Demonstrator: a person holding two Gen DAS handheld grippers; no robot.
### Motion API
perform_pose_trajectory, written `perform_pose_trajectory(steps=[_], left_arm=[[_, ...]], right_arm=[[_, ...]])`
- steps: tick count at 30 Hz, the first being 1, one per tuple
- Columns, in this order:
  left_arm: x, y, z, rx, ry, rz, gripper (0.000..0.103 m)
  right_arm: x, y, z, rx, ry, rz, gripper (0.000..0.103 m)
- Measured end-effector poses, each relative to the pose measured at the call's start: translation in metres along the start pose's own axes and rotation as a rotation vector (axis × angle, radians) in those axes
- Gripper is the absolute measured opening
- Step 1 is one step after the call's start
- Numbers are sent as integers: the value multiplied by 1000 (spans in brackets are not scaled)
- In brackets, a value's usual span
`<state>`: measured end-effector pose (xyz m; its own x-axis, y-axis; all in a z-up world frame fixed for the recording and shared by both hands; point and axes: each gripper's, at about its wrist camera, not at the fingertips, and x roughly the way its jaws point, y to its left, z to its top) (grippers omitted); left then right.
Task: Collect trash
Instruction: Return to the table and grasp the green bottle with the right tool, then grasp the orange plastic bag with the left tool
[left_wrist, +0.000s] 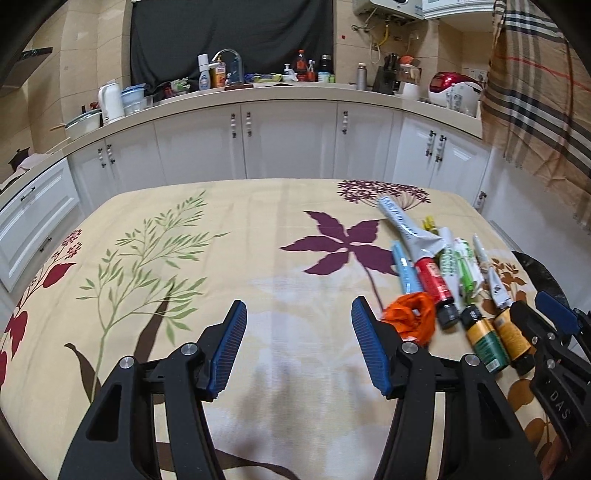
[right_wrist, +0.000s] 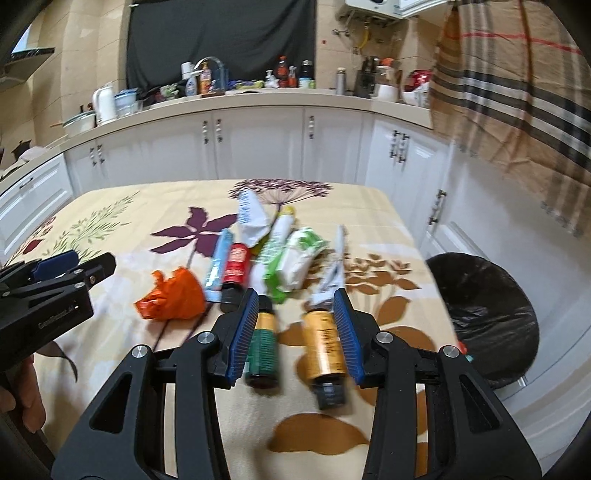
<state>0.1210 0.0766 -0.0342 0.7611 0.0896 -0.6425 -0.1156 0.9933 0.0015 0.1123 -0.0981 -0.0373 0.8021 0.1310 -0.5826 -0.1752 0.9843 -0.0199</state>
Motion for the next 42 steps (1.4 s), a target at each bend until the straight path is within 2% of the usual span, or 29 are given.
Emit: perform_pose_trajectory(steps=[15,24,27,33,39,42], left_arm=[[5,21,-2,-15,15,14,58],[7,20,-5,-13,26,6,58],[6,17,-6,-7,29,-3,58],[4,3,-7,15,28,-33,58],[3,-18,-6,49,34,-77,58],[4,-30,-6,65,37,-100,62]], right_arm=[[31,17,-3,-1,171,44,40],[41,17,-8,11,242,75,23],[39,18,-8,4,234,79,23],[24,18,-2,-7,166,69,23],[14,-3,5,21,130,39,23],[11,-18,8,36,112,5,23]])
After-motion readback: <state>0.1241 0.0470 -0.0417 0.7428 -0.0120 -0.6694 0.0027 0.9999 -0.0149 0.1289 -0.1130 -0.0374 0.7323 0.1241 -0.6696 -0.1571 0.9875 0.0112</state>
